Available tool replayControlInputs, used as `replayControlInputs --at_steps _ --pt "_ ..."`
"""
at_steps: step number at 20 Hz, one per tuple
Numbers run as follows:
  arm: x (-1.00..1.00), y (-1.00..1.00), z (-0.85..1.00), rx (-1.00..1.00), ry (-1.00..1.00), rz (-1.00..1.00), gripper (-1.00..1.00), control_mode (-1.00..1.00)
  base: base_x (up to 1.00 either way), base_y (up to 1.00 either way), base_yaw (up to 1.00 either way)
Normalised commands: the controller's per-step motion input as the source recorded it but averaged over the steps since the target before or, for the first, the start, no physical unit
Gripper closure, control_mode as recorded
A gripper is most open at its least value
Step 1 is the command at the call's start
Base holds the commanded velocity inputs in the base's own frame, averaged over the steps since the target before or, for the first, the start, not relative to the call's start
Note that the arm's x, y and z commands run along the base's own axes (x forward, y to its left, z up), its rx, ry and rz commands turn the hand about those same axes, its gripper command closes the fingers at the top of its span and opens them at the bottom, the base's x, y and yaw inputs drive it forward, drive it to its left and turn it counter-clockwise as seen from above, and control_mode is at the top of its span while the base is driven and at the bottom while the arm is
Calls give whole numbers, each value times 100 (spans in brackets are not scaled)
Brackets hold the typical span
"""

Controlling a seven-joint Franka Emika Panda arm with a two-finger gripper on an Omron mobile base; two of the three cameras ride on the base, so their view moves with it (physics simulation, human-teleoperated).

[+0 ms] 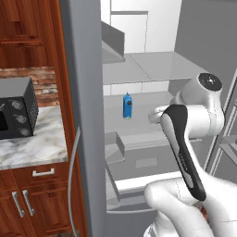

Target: Take out the milk from the fridge and place it on the tray on the counter. Then take the sugar cube near the tray and place it in the tray.

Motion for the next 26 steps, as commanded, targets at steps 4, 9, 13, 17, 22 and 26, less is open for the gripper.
replayControlInputs --at_steps 4,9,13,17,22,26 --pt "12 0 0 0 -17 0 -100 -100 0 0 0" --pt "49 0 0 0 -1 0 -100 -100 0 0 0" --pt "55 0 0 0 0 0 -100 -100 0 0 0" --pt "56 0 0 0 1 0 -100 -100 0 0 0" --pt "33 4 0 0 -6 0 -100 -100 0 0 0" --pt "31 16 -3 0 -9 0 -100 -100 0 0 0"
